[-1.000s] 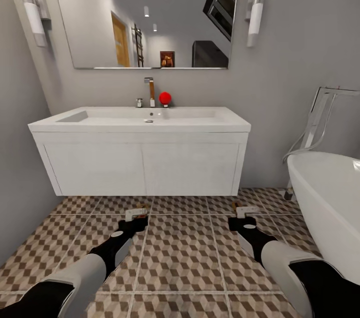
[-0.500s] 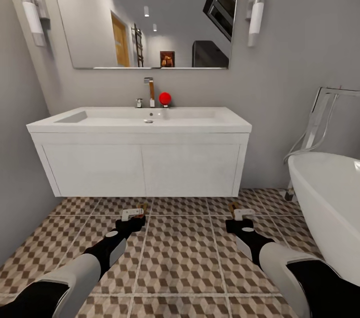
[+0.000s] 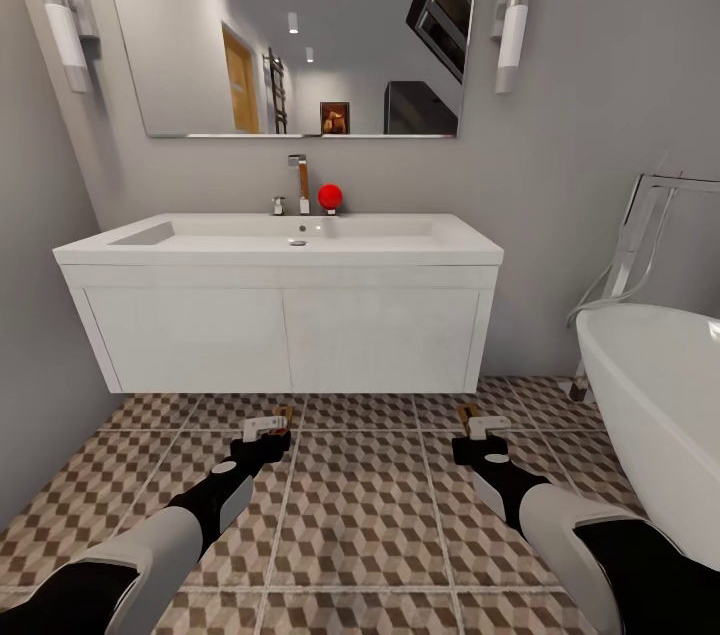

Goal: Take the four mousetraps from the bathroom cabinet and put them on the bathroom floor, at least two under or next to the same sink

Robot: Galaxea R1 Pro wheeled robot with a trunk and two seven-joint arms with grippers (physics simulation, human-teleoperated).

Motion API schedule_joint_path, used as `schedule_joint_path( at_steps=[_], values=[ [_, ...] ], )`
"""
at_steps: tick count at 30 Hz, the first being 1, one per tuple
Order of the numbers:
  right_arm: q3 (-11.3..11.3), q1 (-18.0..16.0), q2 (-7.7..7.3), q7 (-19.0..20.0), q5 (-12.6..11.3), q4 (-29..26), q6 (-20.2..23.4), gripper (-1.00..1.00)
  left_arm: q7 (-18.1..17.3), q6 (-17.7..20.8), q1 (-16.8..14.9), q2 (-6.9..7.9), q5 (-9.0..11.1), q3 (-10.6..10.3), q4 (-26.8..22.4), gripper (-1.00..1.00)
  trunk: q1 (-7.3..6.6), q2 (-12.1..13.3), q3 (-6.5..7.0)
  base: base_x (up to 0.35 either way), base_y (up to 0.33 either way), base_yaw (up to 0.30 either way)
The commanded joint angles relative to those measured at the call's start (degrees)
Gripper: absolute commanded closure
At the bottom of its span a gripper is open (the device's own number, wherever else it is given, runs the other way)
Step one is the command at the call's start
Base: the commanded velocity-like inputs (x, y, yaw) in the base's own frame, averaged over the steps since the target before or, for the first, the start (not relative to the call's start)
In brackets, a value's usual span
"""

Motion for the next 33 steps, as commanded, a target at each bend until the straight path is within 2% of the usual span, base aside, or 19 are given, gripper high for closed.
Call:
schedule_joint_path(
  at_steps=[1,33],
  values=[
    [0.45,-0.05,0.03,-0.21,-0.16,0.11,-0.20,1.00,0.16,-0.22,-0.04,0.03,0.63,-0.47,0.09,1.00,-0.01,-0.02,-0.06,0.000,0.000,0.000],
    [0.45,-0.05,-0.31,-0.21,0.19,0.11,-0.20,1.00,0.13,-0.69,-0.04,0.51,0.77,-0.33,0.85,1.00,0.79,-0.44,-6.92,0.000,0.000,0.000]
  ],
)
